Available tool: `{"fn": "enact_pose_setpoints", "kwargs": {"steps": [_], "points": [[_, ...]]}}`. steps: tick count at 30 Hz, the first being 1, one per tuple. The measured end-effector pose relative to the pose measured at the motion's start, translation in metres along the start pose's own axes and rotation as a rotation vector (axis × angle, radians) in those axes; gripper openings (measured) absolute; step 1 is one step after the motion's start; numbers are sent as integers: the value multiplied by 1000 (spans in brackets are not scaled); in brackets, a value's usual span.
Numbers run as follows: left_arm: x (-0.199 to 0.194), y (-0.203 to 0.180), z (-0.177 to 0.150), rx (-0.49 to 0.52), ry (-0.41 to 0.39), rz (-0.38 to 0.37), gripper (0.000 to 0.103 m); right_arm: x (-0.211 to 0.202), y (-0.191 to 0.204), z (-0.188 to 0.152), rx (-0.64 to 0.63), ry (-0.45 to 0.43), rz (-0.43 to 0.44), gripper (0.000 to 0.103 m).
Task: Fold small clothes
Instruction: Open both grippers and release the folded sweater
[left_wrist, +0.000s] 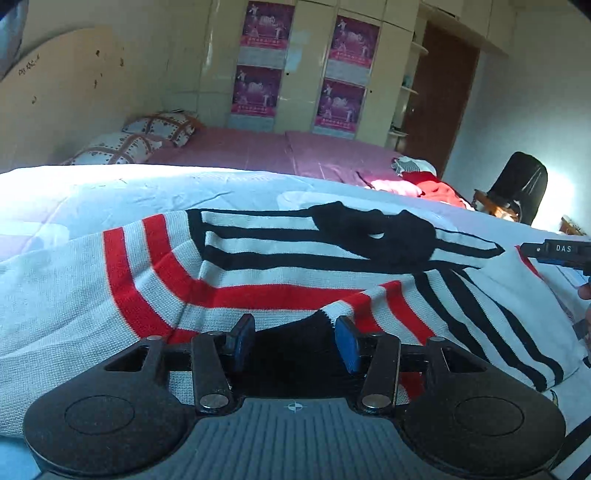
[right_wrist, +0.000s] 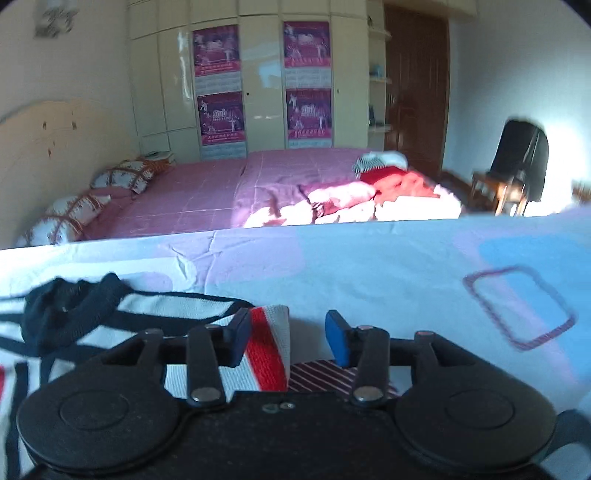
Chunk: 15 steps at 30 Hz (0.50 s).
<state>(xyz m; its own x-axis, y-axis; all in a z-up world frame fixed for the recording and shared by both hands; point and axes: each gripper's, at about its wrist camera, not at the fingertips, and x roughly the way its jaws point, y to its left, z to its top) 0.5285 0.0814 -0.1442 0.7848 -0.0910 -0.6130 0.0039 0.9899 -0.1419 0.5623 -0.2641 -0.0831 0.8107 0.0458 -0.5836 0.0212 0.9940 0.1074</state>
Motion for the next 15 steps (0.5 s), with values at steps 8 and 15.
{"fn": "enact_pose_setpoints", "kwargs": {"steps": [8, 15], "points": [[10, -2, -3, -12, 10, 85, 48, 21, -32, -10, 125, 71, 117, 7], [7, -8, -2, 45, 24, 149, 48, -11, -18, -4, 31, -6, 54, 8]]}}
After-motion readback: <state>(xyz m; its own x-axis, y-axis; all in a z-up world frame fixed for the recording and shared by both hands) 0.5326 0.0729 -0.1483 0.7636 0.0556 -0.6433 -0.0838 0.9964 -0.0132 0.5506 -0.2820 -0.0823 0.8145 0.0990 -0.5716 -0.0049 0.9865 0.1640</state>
